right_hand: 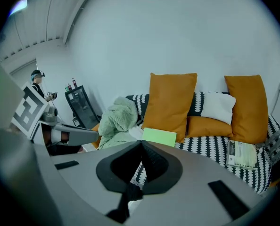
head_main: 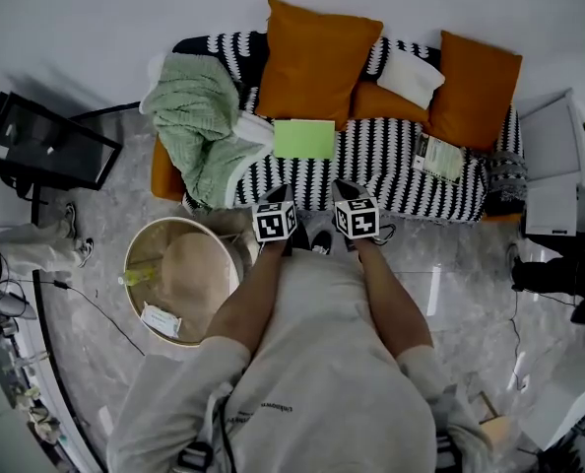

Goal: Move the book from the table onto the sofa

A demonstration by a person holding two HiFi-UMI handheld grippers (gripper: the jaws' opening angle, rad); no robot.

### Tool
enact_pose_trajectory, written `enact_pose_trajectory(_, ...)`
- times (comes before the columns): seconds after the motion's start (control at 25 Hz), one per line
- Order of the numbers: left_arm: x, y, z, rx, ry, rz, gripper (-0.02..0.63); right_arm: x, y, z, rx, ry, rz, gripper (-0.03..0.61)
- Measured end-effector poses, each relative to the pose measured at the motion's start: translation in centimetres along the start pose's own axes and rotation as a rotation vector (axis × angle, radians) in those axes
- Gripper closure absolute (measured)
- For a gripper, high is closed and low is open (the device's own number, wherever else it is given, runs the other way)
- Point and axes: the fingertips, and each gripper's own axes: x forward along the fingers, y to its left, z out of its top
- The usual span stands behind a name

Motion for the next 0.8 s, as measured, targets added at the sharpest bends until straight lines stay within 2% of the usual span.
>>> enact_pose_trajectory(0.28,0.2,-0.5,0.2,-0.013,-0.006,0.004,0.604,-0.1,-1.0,-0.2,0.017,-0.004,-0.007,0.572)
enact_pose_trajectory(0.6,0.8,-0.6,-0.5,0.013,0.037,0.006,0.604,0.3,-1.6,0.5,0.04,-0.025,-0.01,0.572)
enact_pose_trajectory(0.8,1.2,-0.3,-1.0,-0.034,0.056,0.024,0.604,0.2,-2.2,0.6,0.059,-0.032,-0.01,0.572)
